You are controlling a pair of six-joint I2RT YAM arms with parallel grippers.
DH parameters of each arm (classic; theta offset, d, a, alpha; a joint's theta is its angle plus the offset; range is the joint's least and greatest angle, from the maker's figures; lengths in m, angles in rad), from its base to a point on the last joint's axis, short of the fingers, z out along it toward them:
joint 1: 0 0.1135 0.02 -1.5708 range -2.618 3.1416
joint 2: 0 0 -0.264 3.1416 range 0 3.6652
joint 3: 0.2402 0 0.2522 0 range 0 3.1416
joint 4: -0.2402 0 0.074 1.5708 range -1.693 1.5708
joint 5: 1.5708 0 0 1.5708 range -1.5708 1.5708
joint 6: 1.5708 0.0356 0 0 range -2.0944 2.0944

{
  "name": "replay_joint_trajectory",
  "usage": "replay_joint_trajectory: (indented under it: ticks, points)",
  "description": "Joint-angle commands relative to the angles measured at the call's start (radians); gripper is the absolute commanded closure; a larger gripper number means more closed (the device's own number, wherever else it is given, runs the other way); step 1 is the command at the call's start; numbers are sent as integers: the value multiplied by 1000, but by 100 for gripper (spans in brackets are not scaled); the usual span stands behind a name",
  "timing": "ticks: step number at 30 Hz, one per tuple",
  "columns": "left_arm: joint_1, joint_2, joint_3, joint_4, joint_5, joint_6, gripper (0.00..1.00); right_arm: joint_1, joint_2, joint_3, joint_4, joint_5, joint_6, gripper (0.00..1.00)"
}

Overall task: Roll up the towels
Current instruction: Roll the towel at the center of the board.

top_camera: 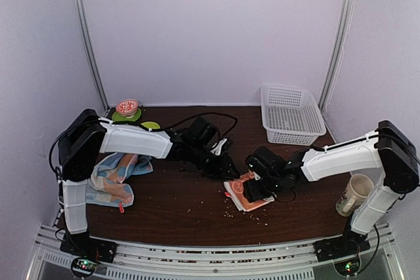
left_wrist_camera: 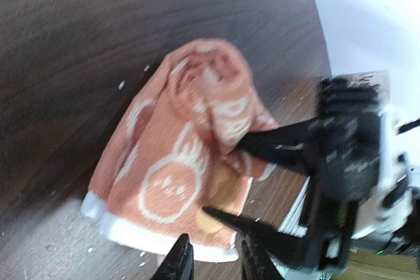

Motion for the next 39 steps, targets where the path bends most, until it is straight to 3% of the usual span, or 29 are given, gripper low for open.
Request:
replay_joint_trajectory:
  ticks: [1,12,31,39]
  points:
    - [0,53,79,55,26,-35,74,-9,1,-44,50,-74,-6,34]
    - [0,176,152,207,128,-127,74,-42,-9,-97,122,-130,-23,34]
    - [-3,246,54,788,259,-477,76,-64,3,-118,169,-174,-58,37]
    - [-4,302,73,695,244,-468,82,-74,-20,-140,203,-209,-59,36]
